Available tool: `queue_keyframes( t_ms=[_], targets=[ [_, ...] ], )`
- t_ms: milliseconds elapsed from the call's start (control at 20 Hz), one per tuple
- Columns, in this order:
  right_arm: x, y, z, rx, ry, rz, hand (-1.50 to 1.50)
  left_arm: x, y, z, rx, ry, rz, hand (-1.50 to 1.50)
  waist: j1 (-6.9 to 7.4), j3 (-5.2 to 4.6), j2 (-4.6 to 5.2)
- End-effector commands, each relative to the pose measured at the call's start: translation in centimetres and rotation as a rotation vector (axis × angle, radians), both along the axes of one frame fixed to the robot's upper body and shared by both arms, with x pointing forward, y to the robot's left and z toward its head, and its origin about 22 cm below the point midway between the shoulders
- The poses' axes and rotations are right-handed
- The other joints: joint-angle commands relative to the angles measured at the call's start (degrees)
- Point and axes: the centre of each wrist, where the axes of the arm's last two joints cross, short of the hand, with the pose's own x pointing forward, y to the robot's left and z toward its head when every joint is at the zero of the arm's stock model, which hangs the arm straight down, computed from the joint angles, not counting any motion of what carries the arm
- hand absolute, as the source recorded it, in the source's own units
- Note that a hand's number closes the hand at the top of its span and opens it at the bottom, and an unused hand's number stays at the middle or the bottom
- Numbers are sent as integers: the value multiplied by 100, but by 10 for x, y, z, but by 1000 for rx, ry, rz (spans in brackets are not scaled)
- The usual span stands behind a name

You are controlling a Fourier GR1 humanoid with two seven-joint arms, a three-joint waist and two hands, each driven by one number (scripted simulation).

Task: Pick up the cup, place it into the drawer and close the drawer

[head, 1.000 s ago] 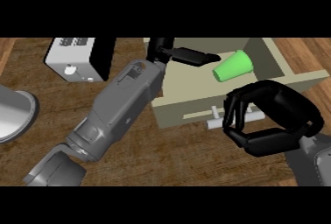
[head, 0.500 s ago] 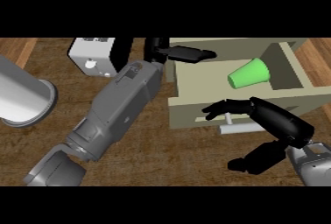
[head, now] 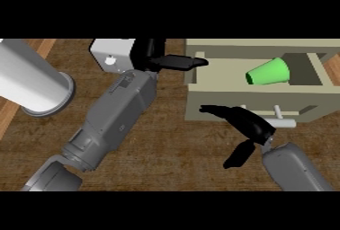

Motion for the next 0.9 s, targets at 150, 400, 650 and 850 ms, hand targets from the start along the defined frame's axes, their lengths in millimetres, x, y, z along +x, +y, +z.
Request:
queue_keyframes(
  t_ms=[150, 400, 650, 850],
  targets=[
    [42, -4, -50, -102, 37, -61, 150, -8, 36, -23, -29, 14, 5, -150, 369, 8, -14],
    [75, -37, -37, 2, -69, -127, 150, -8, 57, -18, -58, 8, -11, -150, 495, 18, 31],
    [104, -54, -8, 83, -144, -246, 150, -16, 67, -31, -52, 13, -31, -150, 669, 26, 96],
    [122, -81, 27, 91, -220, -318, 150, -20, 81, -34, -37, 14, -51, -150, 831, 28, 123]
  ],
)
